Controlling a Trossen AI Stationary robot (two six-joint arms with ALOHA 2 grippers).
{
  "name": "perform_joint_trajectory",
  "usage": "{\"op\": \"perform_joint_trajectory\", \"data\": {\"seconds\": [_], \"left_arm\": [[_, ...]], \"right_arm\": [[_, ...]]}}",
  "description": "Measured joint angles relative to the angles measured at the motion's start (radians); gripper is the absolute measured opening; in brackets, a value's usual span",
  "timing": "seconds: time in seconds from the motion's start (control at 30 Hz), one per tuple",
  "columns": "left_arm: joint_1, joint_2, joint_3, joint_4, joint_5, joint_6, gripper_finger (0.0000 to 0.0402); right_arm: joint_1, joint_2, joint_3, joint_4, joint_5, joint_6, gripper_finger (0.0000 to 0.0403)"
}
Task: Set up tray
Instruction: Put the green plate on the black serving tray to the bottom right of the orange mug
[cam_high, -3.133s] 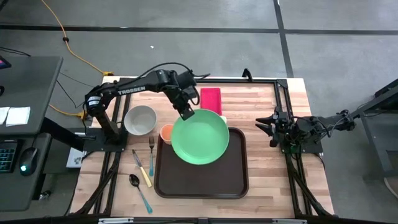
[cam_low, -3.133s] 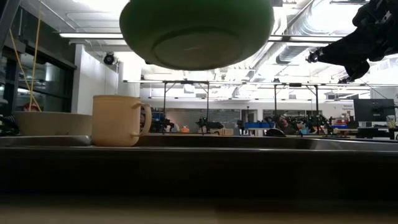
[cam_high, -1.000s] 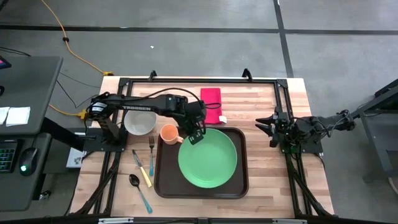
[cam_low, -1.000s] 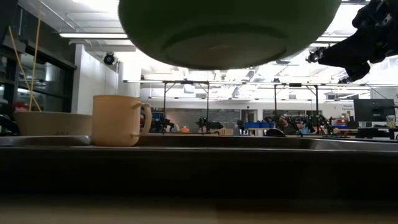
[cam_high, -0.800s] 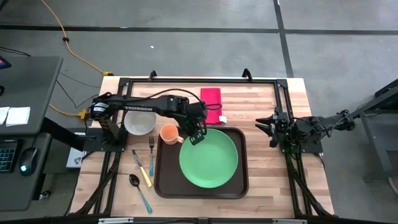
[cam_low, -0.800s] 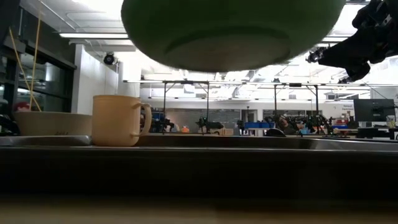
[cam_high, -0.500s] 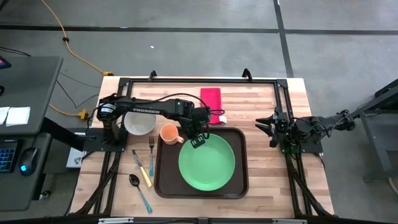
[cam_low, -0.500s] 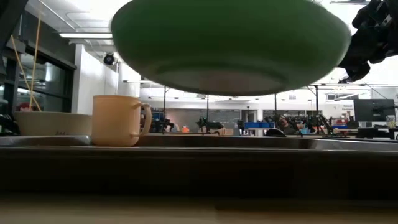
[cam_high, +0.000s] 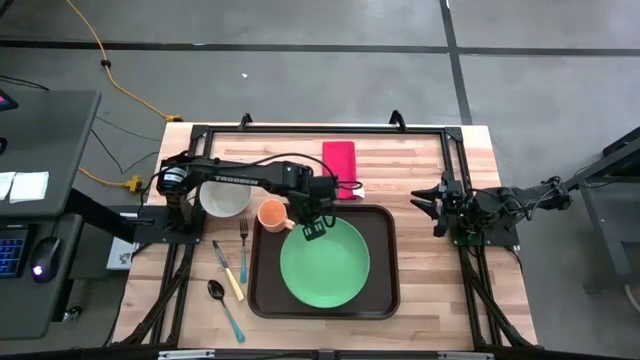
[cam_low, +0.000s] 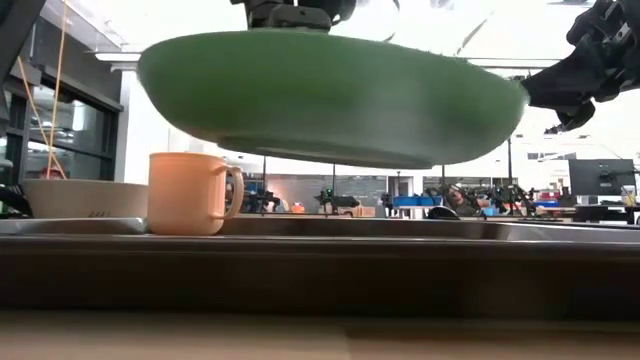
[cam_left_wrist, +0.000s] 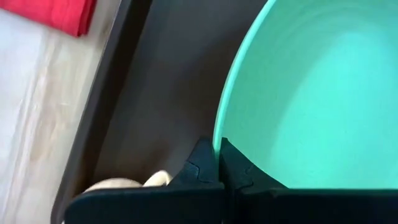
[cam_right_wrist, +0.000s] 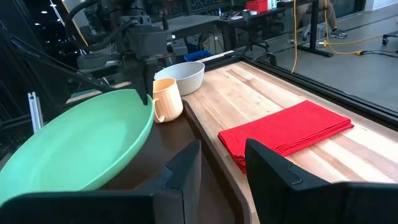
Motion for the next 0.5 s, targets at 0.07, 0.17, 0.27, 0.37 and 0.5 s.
{"op": "perform_joint_trajectory", "data": {"seconds": [0.07,0.17,0.27,0.37,0.5], "left_arm": [[0.0,0.0,0.0,-0.005,-0.004,0.012,0.0014],[0.0,0.0,0.0,-0.029,-0.02,0.018,0.0014],[-0.001,0.0,0.0,-0.035,-0.03,0.04,0.0014],[-0.005,0.01,0.002,-0.032,-0.04,0.051,0.0014],[-0.006,0.021,0.001,-0.047,-0.043,0.083,0.0014]], "right_arm": [[0.0,0.0,0.0,0.0,0.0,0.001,0.0103],[0.0,0.0,0.0,0.001,0.0,0.001,0.0103],[0.0,0.0,0.0,0.002,0.0,0.003,0.0103],[0.0,0.0,0.0,0.009,0.0,0.003,0.0103],[0.0,0.0,0.0,0.016,0.0,0.003,0.0103]]}}
